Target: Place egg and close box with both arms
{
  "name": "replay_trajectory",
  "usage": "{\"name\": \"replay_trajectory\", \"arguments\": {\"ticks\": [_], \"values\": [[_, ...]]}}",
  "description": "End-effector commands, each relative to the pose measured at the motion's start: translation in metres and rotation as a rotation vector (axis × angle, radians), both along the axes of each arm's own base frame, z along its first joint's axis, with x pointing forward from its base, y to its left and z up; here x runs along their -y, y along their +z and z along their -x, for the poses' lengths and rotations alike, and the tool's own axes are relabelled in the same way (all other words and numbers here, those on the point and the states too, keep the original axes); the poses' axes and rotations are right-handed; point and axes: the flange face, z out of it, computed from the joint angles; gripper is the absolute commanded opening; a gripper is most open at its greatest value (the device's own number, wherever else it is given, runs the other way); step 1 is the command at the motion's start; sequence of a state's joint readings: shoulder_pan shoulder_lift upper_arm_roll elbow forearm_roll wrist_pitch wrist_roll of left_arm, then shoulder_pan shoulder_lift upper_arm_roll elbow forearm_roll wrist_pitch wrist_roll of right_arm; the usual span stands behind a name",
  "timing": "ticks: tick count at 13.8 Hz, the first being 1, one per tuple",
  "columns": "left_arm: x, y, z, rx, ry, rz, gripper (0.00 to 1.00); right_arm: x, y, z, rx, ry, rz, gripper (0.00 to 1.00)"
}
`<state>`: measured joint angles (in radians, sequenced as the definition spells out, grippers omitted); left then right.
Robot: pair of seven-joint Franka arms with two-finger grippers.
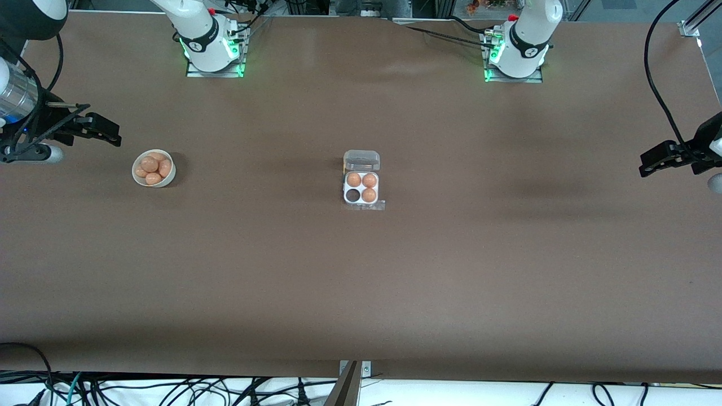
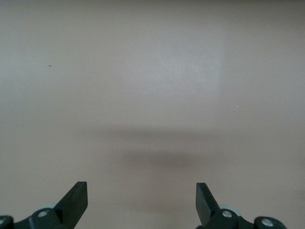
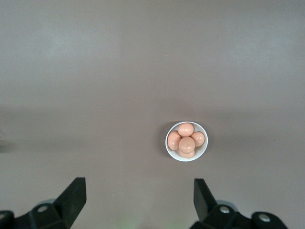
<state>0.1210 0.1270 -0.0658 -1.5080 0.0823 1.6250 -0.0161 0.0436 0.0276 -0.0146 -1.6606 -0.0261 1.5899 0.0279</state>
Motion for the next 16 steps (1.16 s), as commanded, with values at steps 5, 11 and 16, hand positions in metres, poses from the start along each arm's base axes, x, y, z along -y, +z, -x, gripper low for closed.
{"name": "replay_trajectory", "arguments": {"ticks": [5,11,16], "values": [[-0.0011,0.0059,-0.0024,0.004,-0.005,-0.012,1.00,0.0014,0.0027,0.0053,-0.003,-0.010,-0.004,1.00],[-0.0002,0.0057,-0.0023,0.003,-0.006,-0.012,1.00,0.0014,0.0028,0.0058,-0.003,-0.010,-0.004,1.00],[-0.0001,0.0057,-0.0023,0.003,-0.006,-0.012,1.00,0.0014,0.0026,0.0055,-0.004,-0.010,-0.004,1.00]]}}
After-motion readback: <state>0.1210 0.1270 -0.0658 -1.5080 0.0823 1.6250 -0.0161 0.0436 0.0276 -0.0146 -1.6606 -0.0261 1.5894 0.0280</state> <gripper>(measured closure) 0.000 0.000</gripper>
